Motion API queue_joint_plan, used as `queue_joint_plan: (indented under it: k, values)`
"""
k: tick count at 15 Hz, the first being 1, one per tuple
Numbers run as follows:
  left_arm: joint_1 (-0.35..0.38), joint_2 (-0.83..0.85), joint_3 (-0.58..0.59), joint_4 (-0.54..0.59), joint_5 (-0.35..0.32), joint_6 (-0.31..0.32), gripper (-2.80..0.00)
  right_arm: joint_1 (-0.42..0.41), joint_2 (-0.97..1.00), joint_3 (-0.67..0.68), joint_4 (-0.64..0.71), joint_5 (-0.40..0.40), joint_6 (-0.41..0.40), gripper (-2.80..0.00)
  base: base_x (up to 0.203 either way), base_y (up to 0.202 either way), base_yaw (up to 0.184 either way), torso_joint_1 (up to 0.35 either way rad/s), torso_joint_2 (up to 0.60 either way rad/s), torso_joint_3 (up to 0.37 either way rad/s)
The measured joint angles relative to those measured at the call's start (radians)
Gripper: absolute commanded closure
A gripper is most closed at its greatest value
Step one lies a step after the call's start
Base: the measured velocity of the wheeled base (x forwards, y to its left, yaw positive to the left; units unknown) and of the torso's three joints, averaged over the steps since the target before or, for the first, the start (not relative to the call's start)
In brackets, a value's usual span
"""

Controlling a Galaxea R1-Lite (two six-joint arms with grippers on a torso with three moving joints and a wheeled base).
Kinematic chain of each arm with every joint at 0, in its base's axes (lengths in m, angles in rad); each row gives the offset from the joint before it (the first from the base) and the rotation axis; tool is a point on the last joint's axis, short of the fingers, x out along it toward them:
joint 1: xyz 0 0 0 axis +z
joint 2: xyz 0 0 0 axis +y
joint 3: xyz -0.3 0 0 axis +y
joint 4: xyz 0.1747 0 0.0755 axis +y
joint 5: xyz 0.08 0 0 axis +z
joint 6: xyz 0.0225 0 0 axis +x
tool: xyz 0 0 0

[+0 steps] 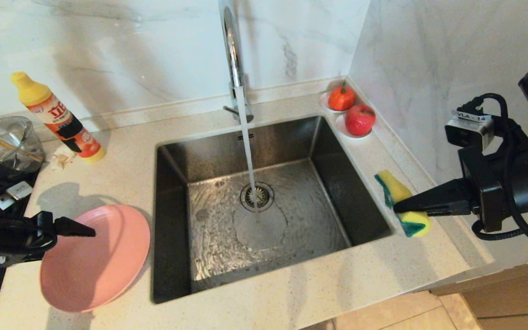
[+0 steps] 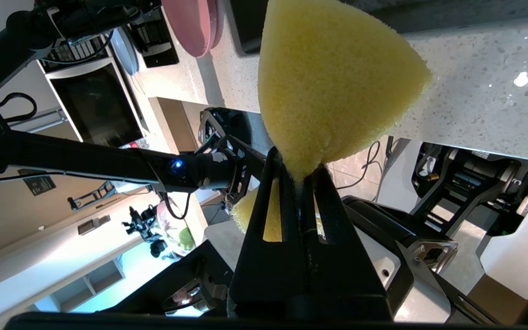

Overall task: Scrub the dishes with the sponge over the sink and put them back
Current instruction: Wash the plate

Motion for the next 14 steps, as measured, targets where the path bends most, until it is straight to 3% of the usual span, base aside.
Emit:
queue_joint_plan:
  k: [6, 7, 8, 14]
  values:
    - [0.0, 0.001, 0.002, 0.0, -0.026, -0.007, -2.8, -0.004, 0.0, 0.006, 0.0, 0.001, -0.001, 0.0, 0.0, 0.0, 0.0, 0.0, 0.0, 0.0]
    - [0.001, 0.001, 0.003, -0.001, -0.026, -0.007, -1.1, -0.004, 0.0, 0.011, 0.0, 0.0, -0.001, 0.0, 0.0, 0.0, 0.0, 0.0, 0.0, 0.0]
    - [0.0, 0.001, 0.003, -0.001, -0.024, -0.006, 0.0, -0.005, 0.0, 0.014, 0.0, -0.001, -0.001, 0.0, 0.0, 0.0, 0.0, 0.0, 0.0, 0.0]
    - [0.001, 0.022, 0.033, -0.051, -0.011, 0.004, 0.0, -0.006, -0.004, 0.031, 0.001, 0.0, -0.025, 0.0, 0.0, 0.0, 0.0, 0.0, 0.0, 0.0]
